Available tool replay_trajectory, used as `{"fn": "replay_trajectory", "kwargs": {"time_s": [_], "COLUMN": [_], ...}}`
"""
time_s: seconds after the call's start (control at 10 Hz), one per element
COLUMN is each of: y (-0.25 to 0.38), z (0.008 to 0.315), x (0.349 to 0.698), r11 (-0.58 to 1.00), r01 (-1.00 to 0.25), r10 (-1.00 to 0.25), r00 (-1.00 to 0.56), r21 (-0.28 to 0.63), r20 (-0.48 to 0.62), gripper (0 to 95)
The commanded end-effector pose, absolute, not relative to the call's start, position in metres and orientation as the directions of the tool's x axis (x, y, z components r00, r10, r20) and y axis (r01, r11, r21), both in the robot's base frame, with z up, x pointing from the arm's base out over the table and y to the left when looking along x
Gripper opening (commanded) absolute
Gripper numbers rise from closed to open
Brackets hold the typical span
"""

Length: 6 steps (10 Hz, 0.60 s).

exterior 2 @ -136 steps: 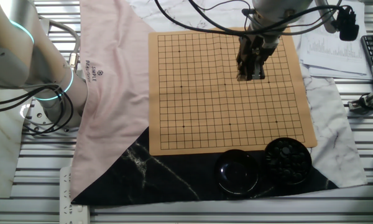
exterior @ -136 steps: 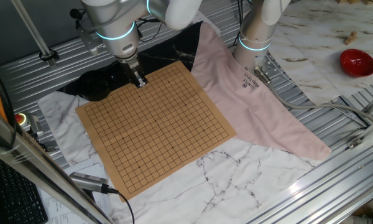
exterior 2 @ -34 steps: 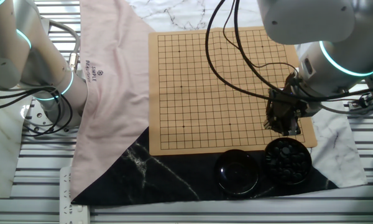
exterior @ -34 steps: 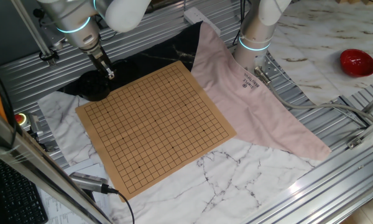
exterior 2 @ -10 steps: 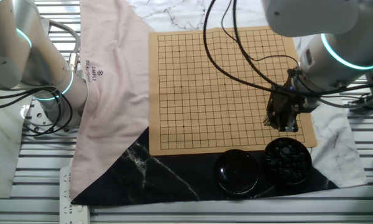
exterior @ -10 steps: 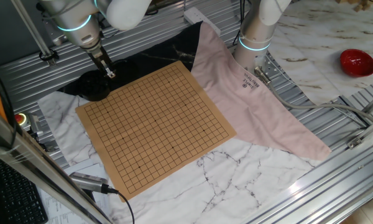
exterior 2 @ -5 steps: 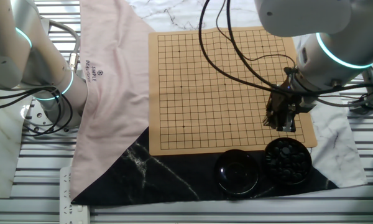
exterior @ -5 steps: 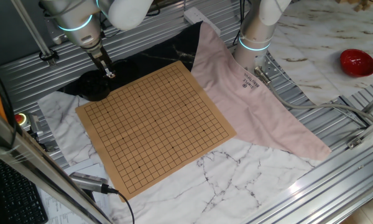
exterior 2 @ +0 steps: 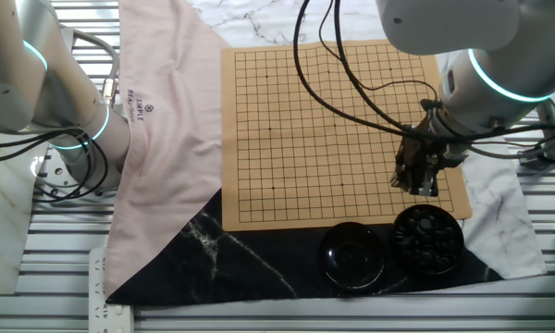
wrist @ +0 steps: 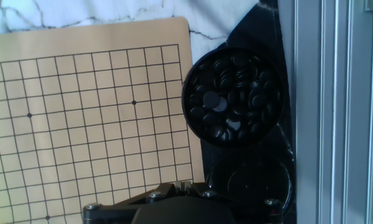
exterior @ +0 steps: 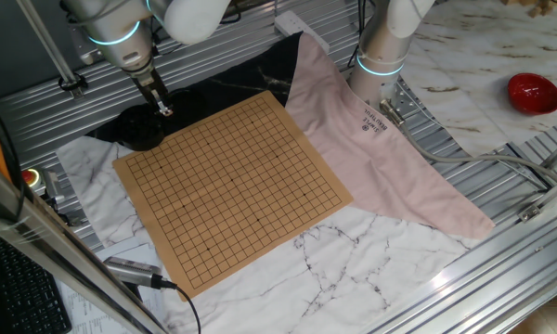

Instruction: Play the first move as black on the 3-4 point in the upper right corner of the Go board

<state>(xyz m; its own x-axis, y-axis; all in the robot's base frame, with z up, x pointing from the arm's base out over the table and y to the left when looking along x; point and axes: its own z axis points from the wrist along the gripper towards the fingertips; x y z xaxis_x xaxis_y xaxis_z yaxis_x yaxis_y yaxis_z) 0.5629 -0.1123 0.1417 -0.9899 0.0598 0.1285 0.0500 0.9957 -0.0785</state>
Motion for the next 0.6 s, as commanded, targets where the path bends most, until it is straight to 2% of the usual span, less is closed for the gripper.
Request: {"fn": "replay_trajectory", "kwargs": {"time_s": [0.1, 0.4, 0.6], "y": [-0.1124, -0.1124, -0.1124], "z": [0.1417, 0.1417, 0.1417], "x": [0.5635, 0.5635, 0.5635], "r11": [0.995, 0.996, 0.999], "r01": [0.064, 0.050, 0.005], "r10": [0.074, 0.058, 0.010], "r00": [-0.989, -0.992, -0.995], "r21": [-0.076, -0.076, -0.042], "r20": [0.130, 0.114, 0.103], "gripper": [0.0, 0.0, 0.0]}}
